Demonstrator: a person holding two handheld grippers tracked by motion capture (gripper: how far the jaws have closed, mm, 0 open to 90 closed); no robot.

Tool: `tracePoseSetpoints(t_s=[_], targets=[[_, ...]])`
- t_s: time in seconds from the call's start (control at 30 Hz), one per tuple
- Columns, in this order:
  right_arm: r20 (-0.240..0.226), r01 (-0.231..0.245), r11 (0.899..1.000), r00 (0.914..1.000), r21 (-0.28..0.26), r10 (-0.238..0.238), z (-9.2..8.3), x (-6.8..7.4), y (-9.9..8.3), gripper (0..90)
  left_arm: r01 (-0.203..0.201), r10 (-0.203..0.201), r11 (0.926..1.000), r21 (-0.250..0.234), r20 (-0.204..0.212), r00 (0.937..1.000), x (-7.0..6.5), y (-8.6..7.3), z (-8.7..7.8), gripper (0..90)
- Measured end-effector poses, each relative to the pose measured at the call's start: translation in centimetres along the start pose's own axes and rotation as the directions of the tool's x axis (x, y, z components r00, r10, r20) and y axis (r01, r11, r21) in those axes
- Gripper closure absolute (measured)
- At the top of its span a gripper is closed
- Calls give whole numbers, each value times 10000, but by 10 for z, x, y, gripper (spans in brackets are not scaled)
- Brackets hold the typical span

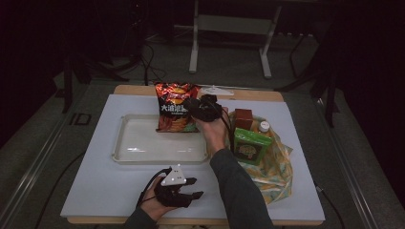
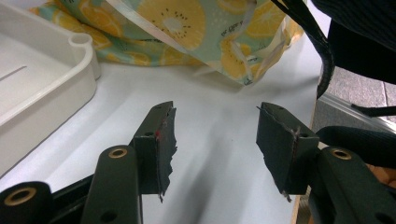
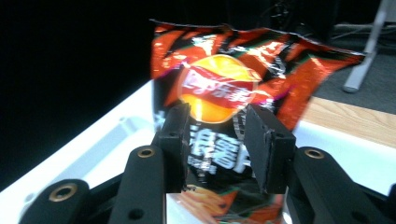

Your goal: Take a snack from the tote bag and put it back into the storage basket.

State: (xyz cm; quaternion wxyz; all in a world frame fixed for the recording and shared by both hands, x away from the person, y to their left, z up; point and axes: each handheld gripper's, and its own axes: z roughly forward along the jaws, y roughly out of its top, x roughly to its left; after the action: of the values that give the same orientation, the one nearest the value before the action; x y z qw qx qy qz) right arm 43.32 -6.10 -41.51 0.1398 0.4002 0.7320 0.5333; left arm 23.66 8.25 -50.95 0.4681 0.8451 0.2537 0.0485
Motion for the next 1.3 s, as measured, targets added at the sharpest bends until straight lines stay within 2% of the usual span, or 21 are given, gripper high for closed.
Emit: tracePoseSetpoints(t_s=[0.07, 0.3, 0.47, 0.6, 0.87, 1.07, 1.3], targets=[[-229, 49, 9999, 9997, 91, -47, -1, 5, 0, 613, -5, 5, 10000, 9, -13, 10000, 1, 0, 0, 465], [-733, 743, 9963, 9948, 425, -710, -7, 22, -1, 613, 7, -7, 10000, 45, -24, 10000, 1, 0, 2, 465], [-1039, 898, 9947, 9910, 504, -842, -15, 30, -1, 613, -21, 21, 10000, 91, -17, 10000, 2, 0, 3, 464], [-1177, 1212, 9908, 9865, 594, -1136, -24, 34, -4, 615, -31, 31, 9999, 102, -25, 10000, 2, 0, 3, 464], [-1584, 1783, 9797, 9739, 917, -1624, -39, 37, -13, 617, -73, 73, 9998, 186, -18, 10000, 2, 0, 5, 463], [-1690, 1996, 9745, 9689, 1020, -1808, -52, 37, -19, 617, -103, 104, 9997, 228, -36, 9999, 2, 1, 6, 463], [-1744, 1823, 9790, 9708, 912, -1646, -67, 33, -31, 619, -135, 137, 9998, 151, -125, 9998, 4, 2, 3, 463]])
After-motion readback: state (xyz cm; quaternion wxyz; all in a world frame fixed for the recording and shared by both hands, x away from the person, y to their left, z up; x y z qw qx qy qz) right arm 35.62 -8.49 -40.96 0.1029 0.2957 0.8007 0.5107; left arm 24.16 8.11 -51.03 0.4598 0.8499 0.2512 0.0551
